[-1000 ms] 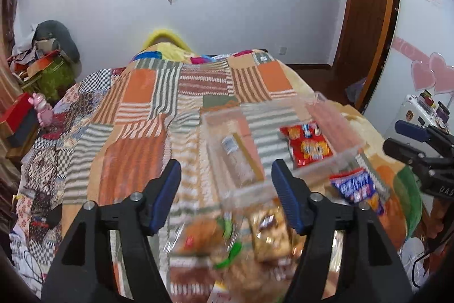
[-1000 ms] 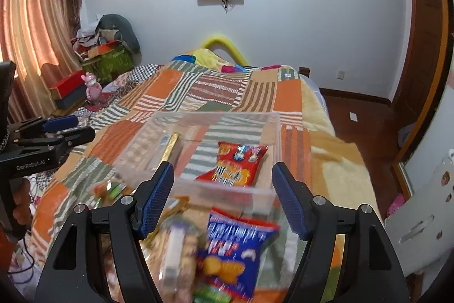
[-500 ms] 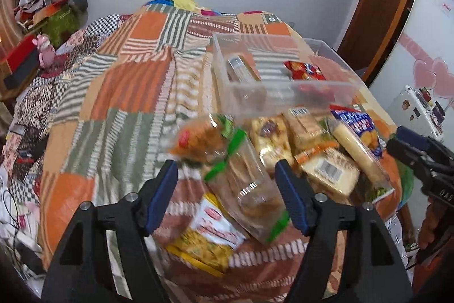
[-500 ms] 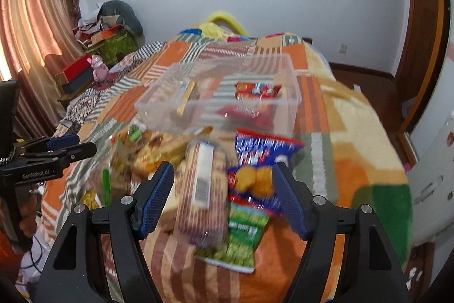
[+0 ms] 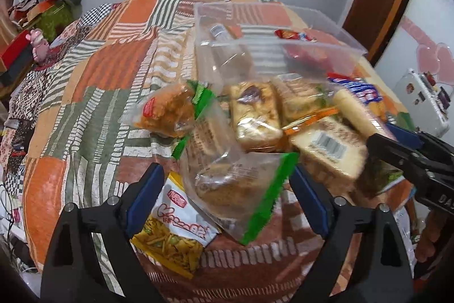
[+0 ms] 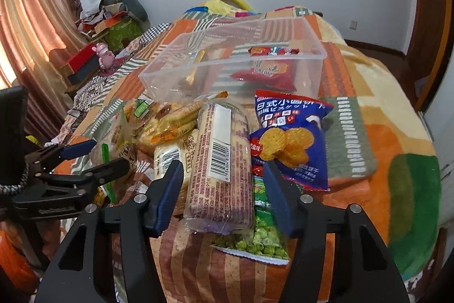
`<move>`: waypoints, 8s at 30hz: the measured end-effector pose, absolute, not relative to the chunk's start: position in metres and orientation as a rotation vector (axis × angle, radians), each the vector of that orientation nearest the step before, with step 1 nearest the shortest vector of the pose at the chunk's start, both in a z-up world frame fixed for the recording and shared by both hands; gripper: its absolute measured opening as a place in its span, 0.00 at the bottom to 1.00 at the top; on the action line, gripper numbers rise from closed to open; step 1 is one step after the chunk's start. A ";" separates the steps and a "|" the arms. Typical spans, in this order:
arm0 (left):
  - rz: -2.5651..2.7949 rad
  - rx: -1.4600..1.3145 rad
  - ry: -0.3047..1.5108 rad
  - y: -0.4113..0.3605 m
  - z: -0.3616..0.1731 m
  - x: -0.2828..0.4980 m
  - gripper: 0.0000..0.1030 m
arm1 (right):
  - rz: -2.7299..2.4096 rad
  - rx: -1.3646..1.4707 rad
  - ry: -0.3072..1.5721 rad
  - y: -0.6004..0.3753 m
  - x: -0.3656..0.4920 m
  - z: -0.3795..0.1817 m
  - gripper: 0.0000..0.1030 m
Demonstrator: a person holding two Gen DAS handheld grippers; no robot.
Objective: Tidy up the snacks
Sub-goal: 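Grasp the green-clipped clear bag with the left tool while the right tool grasps the barcode wafer roll, then carry the clipped bag and wafer roll into the clear box and release both, then grasp the yellow-white chip bag with the left tool while the right tool grasps the green pea bag, then carry the chip bag and pea bag into the clear box and release both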
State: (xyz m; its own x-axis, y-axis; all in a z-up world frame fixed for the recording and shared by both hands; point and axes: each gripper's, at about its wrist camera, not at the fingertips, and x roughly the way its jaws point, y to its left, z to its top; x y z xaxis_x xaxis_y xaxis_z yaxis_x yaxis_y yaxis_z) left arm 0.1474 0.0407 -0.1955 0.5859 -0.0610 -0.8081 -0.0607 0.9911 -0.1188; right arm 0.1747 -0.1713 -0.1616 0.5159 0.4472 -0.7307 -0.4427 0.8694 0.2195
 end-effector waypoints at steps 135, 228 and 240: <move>-0.059 -0.129 1.056 0.091 -0.239 0.107 0.79 | 0.458 -0.024 0.974 -0.188 0.161 -0.180 0.52; -0.065 -0.132 0.884 0.041 -0.159 0.328 0.48 | 0.444 -0.045 0.796 -0.180 0.302 -0.135 0.22; -0.093 -0.119 0.815 0.051 -0.122 0.289 0.64 | 0.415 -0.056 0.748 -0.199 0.285 -0.109 0.52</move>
